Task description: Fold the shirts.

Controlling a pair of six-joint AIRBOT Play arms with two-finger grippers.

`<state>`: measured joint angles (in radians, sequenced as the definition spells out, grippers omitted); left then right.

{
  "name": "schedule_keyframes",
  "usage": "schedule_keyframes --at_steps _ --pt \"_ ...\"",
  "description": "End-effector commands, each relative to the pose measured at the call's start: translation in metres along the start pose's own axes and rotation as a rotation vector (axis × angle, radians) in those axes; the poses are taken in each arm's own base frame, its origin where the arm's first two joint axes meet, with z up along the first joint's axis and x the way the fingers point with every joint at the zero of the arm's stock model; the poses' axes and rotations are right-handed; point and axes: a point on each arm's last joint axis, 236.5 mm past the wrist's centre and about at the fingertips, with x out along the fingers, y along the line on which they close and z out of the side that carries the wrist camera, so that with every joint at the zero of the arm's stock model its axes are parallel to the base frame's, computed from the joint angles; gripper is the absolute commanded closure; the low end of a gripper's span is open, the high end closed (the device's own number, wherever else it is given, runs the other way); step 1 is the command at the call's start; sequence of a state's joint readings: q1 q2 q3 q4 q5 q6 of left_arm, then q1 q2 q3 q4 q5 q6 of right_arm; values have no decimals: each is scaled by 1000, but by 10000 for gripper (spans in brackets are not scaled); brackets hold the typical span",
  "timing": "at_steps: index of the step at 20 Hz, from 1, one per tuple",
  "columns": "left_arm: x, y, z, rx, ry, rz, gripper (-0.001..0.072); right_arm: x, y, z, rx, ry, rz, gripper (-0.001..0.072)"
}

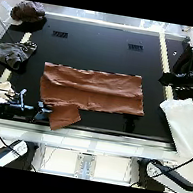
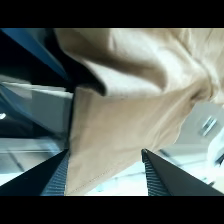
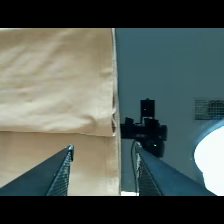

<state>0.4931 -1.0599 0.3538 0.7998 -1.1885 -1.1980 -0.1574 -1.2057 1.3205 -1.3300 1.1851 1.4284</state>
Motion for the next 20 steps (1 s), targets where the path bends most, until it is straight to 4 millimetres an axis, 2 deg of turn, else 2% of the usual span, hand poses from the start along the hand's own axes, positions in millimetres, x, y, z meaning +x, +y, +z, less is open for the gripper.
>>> schedule_keyframes --at_steps 1,3,4,5,6,8,10,12,13,16,20 --pt "12 -1 -6 43 39 20 221 -1 6 1 9 -5 25 280" --pt "12 -1 0 42 14 23 223 -5 7 2 7 -15 24 280" --pt "12 -1 2 40 3 22 263 -7 7 3 5 -22 22 280" --pt "12 -2 3 40 -3 22 350 -10 8 4 2 -30 21 280" --pt "12 -2 3 40 -2 22 363 -12 8 5 1 -35 20 280" --pt "11 -6 2 37 4 6 359 -17 8 5 -4 -43 15 280" --pt "2 -21 6 35 3 -44 321 -20 6 6 -10 -50 3 280" --pt "-13 -28 14 55 -19 -54 234 -23 5 6 -13 -56 -2 280" --pt "-17 -25 15 46 -24 -44 233 -23 5 6 -13 -56 -2 280" --pt "-21 18 -3 12 49 126 216 -23 5 6 -13 -55 -2 280" --pt "-21 21 7 18 9 143 217 -23 6 6 -8 -57 4 280"
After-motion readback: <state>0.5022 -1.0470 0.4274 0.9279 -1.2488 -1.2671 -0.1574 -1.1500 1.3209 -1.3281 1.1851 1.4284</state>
